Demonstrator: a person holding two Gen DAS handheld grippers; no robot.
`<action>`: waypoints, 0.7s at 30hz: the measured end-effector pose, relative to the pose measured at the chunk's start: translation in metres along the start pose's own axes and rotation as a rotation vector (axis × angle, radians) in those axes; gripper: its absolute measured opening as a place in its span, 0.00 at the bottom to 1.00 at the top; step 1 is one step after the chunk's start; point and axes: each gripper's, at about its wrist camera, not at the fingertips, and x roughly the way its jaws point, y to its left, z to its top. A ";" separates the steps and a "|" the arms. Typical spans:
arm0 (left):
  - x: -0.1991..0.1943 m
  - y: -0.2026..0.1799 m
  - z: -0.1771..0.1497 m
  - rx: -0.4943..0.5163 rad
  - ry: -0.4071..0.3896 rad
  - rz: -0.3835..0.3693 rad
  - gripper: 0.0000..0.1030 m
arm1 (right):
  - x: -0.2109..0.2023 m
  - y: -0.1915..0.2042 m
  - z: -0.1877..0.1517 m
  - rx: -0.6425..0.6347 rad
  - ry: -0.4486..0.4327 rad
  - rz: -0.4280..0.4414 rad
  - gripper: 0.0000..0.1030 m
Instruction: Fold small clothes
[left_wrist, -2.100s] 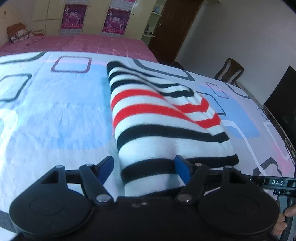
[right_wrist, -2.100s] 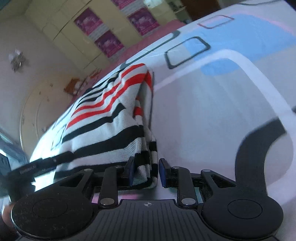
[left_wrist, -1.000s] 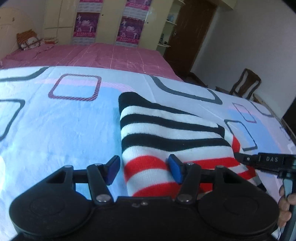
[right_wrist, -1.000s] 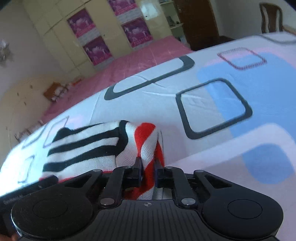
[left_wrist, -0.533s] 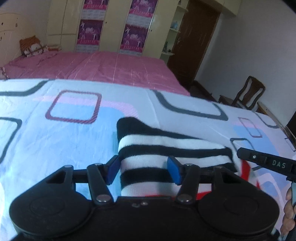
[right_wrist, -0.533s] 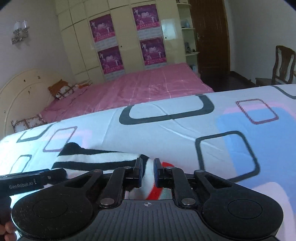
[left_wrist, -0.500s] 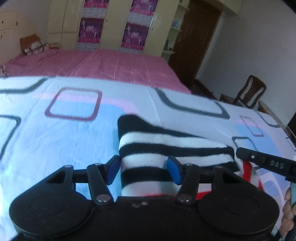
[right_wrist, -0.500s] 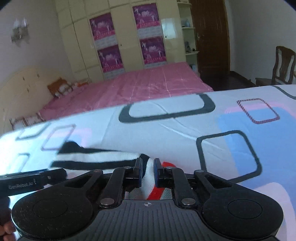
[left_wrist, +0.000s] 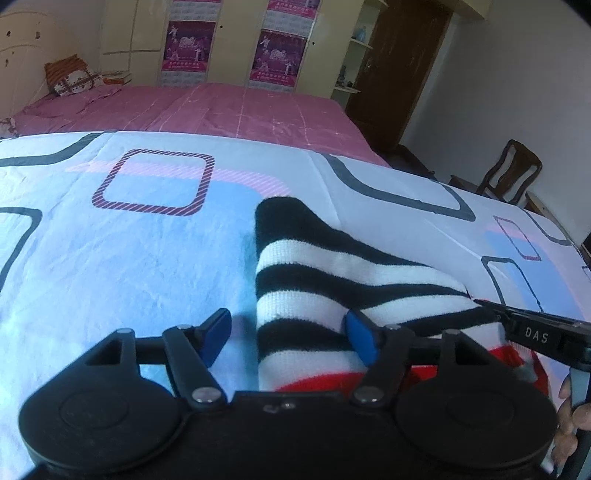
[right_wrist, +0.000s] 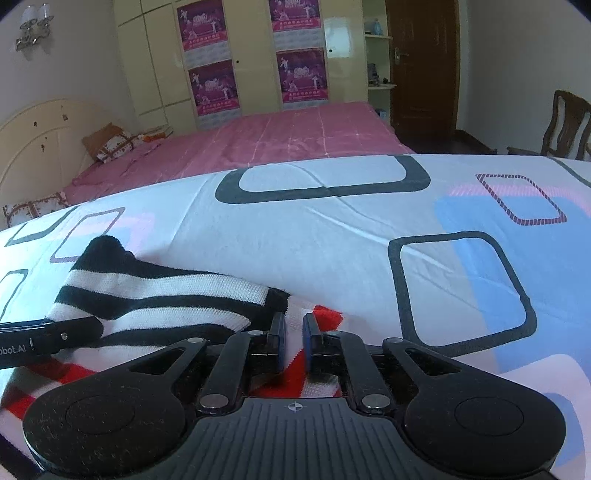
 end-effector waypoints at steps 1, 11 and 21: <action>-0.003 0.001 0.000 -0.007 -0.001 0.003 0.68 | 0.000 0.000 0.000 -0.003 0.001 -0.002 0.08; -0.043 -0.005 -0.005 0.020 -0.024 -0.017 0.65 | -0.020 0.006 0.007 -0.011 -0.031 0.000 0.09; -0.068 -0.015 -0.020 0.052 -0.023 -0.047 0.65 | -0.080 0.011 -0.010 -0.050 -0.068 0.075 0.09</action>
